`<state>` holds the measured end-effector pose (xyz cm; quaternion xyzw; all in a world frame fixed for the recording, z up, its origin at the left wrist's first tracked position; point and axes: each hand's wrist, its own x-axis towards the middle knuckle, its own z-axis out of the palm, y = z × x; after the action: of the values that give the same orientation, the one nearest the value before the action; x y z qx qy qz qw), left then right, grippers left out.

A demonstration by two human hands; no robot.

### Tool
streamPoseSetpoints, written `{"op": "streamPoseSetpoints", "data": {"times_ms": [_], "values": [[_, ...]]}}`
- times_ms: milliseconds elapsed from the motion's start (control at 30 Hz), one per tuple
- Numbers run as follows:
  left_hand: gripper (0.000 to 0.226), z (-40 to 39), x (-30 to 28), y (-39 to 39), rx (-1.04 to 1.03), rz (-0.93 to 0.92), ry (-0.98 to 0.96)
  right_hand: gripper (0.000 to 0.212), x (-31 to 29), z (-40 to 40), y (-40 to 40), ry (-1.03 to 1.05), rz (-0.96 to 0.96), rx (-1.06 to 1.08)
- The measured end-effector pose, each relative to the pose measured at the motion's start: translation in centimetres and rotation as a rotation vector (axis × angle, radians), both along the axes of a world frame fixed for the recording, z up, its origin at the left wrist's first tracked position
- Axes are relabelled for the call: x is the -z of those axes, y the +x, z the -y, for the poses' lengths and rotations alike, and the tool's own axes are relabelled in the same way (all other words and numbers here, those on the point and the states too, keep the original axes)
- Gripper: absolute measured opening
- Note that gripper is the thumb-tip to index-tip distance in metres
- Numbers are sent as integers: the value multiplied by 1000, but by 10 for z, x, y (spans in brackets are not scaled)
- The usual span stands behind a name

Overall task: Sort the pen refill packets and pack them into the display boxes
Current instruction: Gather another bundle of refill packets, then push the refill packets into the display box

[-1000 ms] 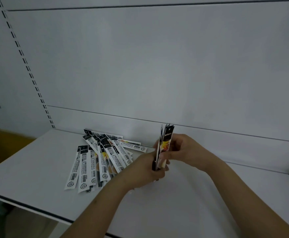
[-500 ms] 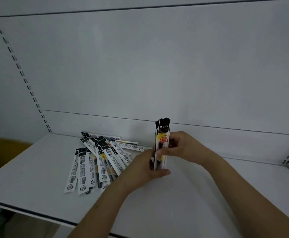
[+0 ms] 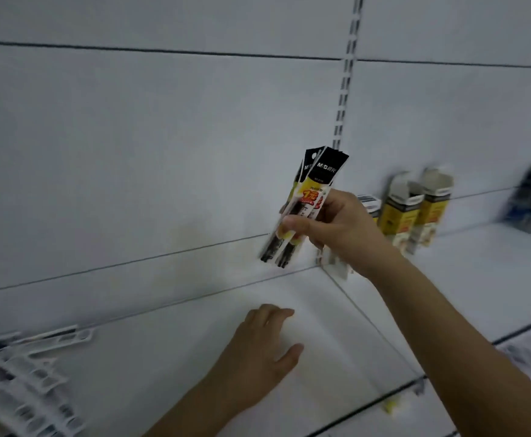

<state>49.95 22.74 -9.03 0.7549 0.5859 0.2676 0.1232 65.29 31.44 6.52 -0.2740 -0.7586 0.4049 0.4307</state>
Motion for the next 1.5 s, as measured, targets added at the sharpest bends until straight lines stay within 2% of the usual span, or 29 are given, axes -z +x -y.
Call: {"op": "streamPoseSetpoints", "data": {"times_ms": [67,200,300,433,633,700,767,900,1133,1400,1500], "values": [[52,-23,-7,31,72,61,27,30,-7,3,48,8,-25,85],[44,-64,-20,91,122,226,91,19,-13,-3,140,14,-130,299],[37,-87,-35,129,105,318,174,18,-15,-17,194,12,-227,392],[30,-127,-63,172,43,343,292,10,-24,-58,240,12,-404,446],[49,-208,-96,236,-179,299,293,8,-36,-132,264,31,-437,387],[53,-232,-100,251,-272,224,278,9,-34,-156,264,-3,-413,326],[52,-250,-103,258,-349,156,246,10,-31,-175,261,-42,-389,243],[37,-256,-102,266,-431,205,229,12,-24,-196,258,-129,-376,134],[54,-204,-66,289,-312,146,467,23,-10,-166,303,-157,-399,29],[47,-203,-73,290,-208,24,469,16,1,-150,334,-41,-422,11],[51,-206,-74,288,-193,39,442,25,7,-149,330,-46,-345,-14]]}}
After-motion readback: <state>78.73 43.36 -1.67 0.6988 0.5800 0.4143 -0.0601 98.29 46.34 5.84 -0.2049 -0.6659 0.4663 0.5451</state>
